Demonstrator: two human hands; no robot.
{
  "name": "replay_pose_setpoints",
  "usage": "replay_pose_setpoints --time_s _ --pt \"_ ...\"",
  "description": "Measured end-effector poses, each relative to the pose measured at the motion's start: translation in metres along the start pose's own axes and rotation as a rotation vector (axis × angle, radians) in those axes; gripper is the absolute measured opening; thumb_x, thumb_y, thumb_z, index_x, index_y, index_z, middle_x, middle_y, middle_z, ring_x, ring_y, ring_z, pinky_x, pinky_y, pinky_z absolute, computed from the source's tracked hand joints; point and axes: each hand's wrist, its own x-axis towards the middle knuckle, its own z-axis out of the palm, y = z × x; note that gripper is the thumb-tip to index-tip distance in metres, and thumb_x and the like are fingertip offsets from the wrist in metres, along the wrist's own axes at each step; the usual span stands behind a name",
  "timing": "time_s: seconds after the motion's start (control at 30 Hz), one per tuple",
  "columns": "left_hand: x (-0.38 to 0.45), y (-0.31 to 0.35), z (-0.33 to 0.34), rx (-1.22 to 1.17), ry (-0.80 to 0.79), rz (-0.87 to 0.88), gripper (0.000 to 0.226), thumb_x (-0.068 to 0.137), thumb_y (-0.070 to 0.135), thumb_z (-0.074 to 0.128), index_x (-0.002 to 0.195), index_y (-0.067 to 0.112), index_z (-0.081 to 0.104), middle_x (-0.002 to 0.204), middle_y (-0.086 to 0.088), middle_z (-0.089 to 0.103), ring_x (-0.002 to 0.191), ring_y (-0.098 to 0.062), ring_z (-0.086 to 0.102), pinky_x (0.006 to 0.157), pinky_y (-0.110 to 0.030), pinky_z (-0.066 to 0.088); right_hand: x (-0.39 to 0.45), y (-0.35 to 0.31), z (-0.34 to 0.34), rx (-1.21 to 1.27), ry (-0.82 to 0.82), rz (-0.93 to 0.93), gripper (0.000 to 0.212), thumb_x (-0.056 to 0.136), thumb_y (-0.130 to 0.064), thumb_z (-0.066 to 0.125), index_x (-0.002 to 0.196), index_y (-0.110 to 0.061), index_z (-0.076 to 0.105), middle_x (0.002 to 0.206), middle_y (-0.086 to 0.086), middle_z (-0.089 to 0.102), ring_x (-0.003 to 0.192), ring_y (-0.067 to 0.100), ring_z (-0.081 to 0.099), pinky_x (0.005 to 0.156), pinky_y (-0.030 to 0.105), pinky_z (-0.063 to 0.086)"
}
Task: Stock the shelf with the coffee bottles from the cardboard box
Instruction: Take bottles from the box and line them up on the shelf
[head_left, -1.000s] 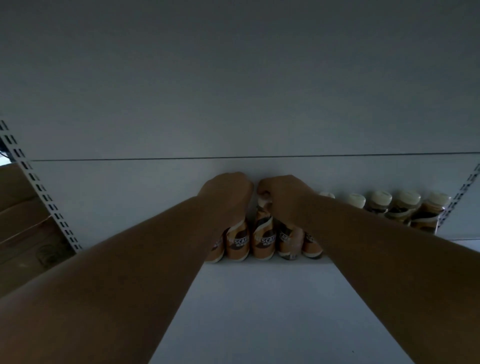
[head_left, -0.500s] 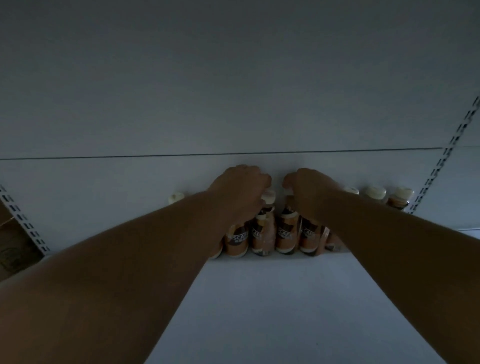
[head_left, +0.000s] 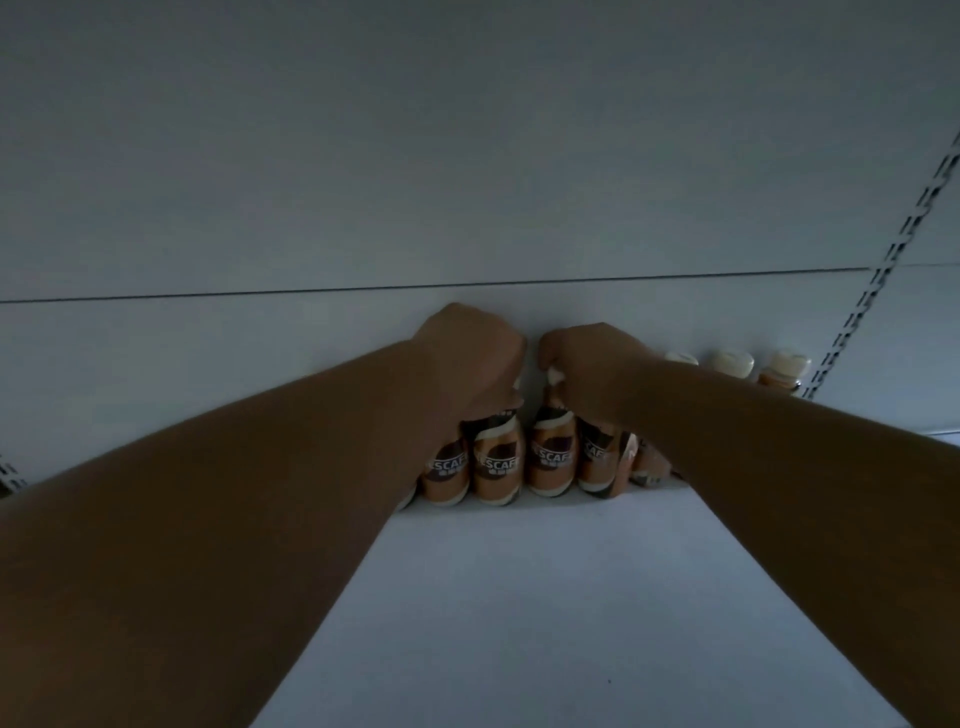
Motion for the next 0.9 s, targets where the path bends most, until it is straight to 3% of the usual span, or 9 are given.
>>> replay_pose_setpoints --time_s 0.07,0.23,0.43,0.63,0.77,0.9 --pt "0.0 0.002 0.0 -0.005 -0.004 -0.015 0.036 0.084 0.052 0.057 0.087 0.016 0.061 0.064 0.002 0.045 0.065 -0.02 0.046 0.063 -0.033 0.037 -0.002 -0.001 -0.002 -0.013 -0.007 -0.026 0.029 0.084 -0.012 0.057 0.112 -0.018 0.059 0.115 0.01 0.06 0.105 0.027 0.055 0.074 0.03 0.039" --pt "0.002 0.006 0.001 -0.119 -0.041 -0.006 0.021 0.086 0.031 0.059 0.102 0.018 0.065 0.095 -0.002 0.066 0.085 -0.022 0.061 0.069 -0.031 0.04 0.0 -0.007 -0.006 -0.063 0.015 -0.031 0.028 0.084 -0.013 0.058 0.112 -0.013 0.064 0.116 0.01 0.063 0.108 0.028 0.056 0.083 0.031 0.044" --pt "0.005 0.009 0.007 -0.128 -0.023 -0.06 0.015 0.087 0.019 0.058 0.098 0.012 0.066 0.095 -0.005 0.066 0.086 -0.023 0.062 0.069 -0.03 0.039 0.0 -0.003 -0.002 -0.016 0.059 -0.042 0.03 0.085 -0.011 0.054 0.114 -0.013 0.06 0.116 0.012 0.061 0.106 0.029 0.055 0.077 0.027 0.038" --pt "0.003 0.007 0.007 -0.108 0.031 -0.063 0.015 0.085 0.03 0.062 0.084 0.014 0.062 0.079 -0.004 0.058 0.073 -0.023 0.056 0.064 -0.031 0.036 0.004 0.0 -0.002 -0.007 0.031 -0.015 0.03 0.084 -0.018 0.057 0.113 -0.012 0.06 0.116 0.013 0.06 0.106 0.03 0.055 0.083 0.033 0.045" --pt "0.004 0.008 0.006 -0.068 0.028 -0.083 0.027 0.085 0.044 0.06 0.084 0.017 0.062 0.086 -0.005 0.064 0.068 -0.021 0.045 0.067 -0.032 0.037 0.006 0.001 -0.002 -0.018 0.049 0.001 0.03 0.083 -0.022 0.062 0.11 -0.011 0.062 0.113 0.012 0.061 0.104 0.029 0.056 0.078 0.029 0.042" --pt "0.005 0.011 0.007 -0.037 0.03 -0.084 0.029 0.087 0.044 0.058 0.091 0.016 0.065 0.094 -0.005 0.066 0.081 -0.024 0.058 0.07 -0.032 0.035 0.006 0.0 -0.002 -0.021 0.054 0.003 0.029 0.083 -0.021 0.061 0.111 -0.01 0.062 0.113 0.012 0.061 0.104 0.029 0.056 0.08 0.031 0.044"
